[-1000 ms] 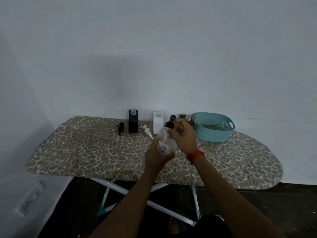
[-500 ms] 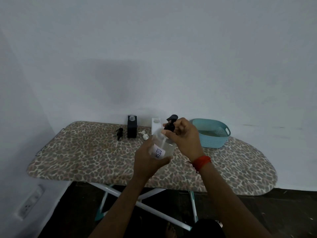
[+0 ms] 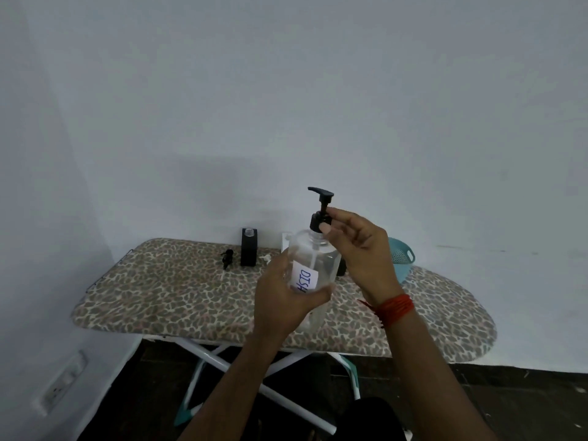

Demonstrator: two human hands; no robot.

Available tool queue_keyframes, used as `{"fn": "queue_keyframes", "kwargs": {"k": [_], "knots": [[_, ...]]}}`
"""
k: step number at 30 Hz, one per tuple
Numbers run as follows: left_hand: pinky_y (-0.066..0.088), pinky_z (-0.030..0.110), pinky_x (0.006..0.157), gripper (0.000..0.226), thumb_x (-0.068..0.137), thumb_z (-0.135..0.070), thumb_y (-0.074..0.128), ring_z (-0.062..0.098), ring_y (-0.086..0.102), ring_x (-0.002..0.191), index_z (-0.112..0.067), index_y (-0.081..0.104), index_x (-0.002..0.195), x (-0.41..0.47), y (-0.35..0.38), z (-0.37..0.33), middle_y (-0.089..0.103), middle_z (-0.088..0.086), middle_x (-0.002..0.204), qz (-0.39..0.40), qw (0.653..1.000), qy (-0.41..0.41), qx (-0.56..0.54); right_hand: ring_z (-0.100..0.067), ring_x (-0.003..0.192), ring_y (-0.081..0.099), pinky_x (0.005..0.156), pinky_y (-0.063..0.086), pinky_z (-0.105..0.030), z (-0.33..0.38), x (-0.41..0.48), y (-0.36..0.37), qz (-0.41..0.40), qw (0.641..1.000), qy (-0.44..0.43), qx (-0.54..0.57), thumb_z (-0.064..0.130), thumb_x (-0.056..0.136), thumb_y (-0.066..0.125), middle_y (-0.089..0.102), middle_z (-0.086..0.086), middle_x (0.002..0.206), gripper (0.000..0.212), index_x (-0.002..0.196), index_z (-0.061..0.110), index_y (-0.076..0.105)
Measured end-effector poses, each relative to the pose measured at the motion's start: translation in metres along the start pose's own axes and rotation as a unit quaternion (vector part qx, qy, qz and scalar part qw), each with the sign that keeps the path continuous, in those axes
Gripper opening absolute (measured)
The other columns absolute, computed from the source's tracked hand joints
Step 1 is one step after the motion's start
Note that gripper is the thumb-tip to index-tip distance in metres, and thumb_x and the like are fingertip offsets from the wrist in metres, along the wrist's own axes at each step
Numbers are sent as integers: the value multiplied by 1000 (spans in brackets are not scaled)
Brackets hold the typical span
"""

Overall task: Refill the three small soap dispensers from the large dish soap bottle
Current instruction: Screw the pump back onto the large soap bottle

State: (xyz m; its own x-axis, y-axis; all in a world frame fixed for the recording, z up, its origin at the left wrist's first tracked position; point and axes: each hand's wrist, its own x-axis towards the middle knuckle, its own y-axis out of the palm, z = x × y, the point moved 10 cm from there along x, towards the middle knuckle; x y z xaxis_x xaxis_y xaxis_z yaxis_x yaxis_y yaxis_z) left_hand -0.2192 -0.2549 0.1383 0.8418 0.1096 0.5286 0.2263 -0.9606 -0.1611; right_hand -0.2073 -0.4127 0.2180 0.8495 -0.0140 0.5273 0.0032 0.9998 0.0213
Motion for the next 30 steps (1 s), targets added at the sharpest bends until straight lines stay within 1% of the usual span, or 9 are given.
{"fn": "queue_keyframes", "kwargs": {"k": [4,6,8,10,14,20,23,27,30], "knots": [[58,30,70,65,53,-60,84,-1,65,95,-55,51,108,-9,-1,-12,65,-19,105,-6,998,5,60,-18,81,71,76,61,-36,19,-3,-6,-66,991,-4,-113,29,67,92,74,8,94,39,94,18,66],[60,36,74,69,51,-63,82,-1,63,99,-56,50,112,-14,0,-14,63,-20,109,-9,997,-6,74,-16,82,71,75,61,-35,22,-4,-8,-81,987,6,-138,39,62,93,71,9,97,49,100,21,67],[61,36,72,63,50,-64,82,0,65,95,-60,50,105,-16,-1,-13,65,-19,106,-12,998,-17,63,-22,86,73,82,60,-45,17,-3,-8,-59,992,32,-109,44,63,90,71,6,107,54,106,20,68],[60,31,66,60,51,-63,84,-1,67,88,-62,53,101,-14,-4,-12,68,-19,100,-11,999,-22,44,-23,97,72,94,55,-50,10,-2,-2,6,998,54,-22,37,72,85,72,0,114,51,115,16,69],[60,31,71,75,53,-59,90,6,69,96,-31,63,116,-8,-5,-2,71,-11,106,3,998,-45,32,-26,112,67,103,49,-46,12,-1,9,91,994,46,39,14,83,74,73,-9,115,39,121,11,68],[54,23,75,100,49,-77,76,2,60,100,-29,55,135,1,-8,-16,59,-18,114,-31,992,-19,124,-23,74,68,67,59,-38,19,14,4,-54,994,6,-93,34,62,94,69,-9,90,39,84,22,64],[55,26,70,90,51,-73,80,4,63,94,-28,60,126,8,-13,-14,63,-16,108,-43,991,-29,120,-25,87,71,80,59,-41,9,20,11,-18,998,37,-52,42,67,88,73,-1,106,50,108,20,69],[50,22,65,66,58,-42,95,7,65,83,-16,62,108,17,-18,2,66,-10,95,1,998,-53,17,-20,119,64,103,49,-35,11,26,27,137,989,44,17,24,88,67,70,-5,122,48,133,8,60],[60,40,75,66,59,-42,96,13,69,95,-17,64,111,19,-18,5,71,-3,106,13,999,-45,-2,-19,118,64,103,49,-32,14,29,33,162,986,37,1,14,91,64,71,-7,120,43,132,3,60]]}}
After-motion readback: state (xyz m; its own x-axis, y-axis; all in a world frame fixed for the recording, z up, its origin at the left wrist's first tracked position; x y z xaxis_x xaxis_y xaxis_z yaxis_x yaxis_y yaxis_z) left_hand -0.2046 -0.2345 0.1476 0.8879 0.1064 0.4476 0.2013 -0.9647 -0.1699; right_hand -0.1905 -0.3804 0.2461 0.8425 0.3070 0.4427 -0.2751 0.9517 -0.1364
